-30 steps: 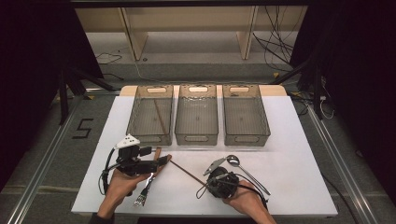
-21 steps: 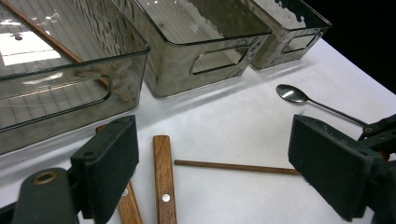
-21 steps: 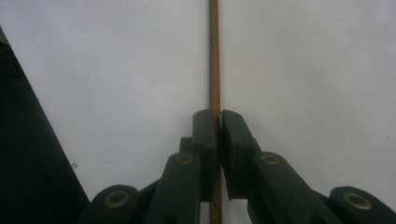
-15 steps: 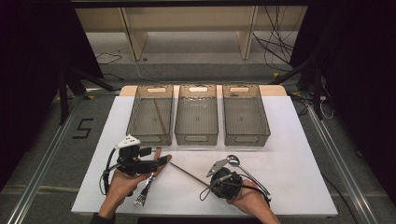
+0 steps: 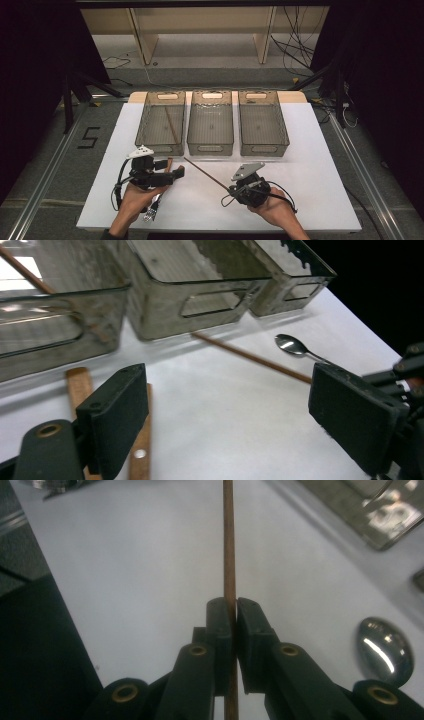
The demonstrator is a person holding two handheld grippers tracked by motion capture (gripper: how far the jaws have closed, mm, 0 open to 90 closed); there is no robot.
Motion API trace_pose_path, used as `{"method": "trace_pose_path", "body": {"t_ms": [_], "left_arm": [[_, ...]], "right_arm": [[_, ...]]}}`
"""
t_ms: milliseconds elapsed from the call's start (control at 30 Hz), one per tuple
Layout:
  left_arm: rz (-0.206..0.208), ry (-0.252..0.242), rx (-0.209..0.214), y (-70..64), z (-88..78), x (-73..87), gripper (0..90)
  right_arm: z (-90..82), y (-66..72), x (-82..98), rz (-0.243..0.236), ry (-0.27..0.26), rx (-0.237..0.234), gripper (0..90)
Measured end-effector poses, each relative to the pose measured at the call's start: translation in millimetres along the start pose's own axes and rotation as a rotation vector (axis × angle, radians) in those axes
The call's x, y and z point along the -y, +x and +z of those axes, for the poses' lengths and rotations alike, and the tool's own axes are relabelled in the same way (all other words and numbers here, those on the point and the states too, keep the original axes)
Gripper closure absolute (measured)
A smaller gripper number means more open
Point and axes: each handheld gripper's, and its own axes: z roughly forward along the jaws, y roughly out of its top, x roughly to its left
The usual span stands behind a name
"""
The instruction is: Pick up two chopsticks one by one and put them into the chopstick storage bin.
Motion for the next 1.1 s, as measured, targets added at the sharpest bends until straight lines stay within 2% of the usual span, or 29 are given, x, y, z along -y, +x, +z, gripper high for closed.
{"method": "trace_pose_path", "body": {"t_ms": [167, 333, 633, 900, 1100], "left_arm": [[-0.031, 0.006, 0.056, -8.6, 7.3, 1.3, 17.1], [-0.091, -0.006, 0.119, -11.9, 13.4, 2.1, 21.6], [-0.145, -0.035, 0.174, -18.0, 20.4, 1.7, 33.3], [-0.163, -0.042, 0.210, -22.7, 26.4, 1.6, 45.5], [-0.164, -0.048, 0.224, -25.4, 28.2, 2.2, 56.3]], "right_arm": [[-1.8, 1.5, -3.6, 0.016, -0.110, 0.018, 85.4], [-0.4, 6.6, -8.5, 0.019, -0.172, 0.025, 85.4], [7.1, 16.4, -13.2, 0.015, -0.224, 0.012, 85.4], [9.4, 22.7, -15.6, 0.011, -0.257, -0.013, 85.3], [10.5, 27.1, -15.8, 0.007, -0.280, -0.013, 85.3]]}}
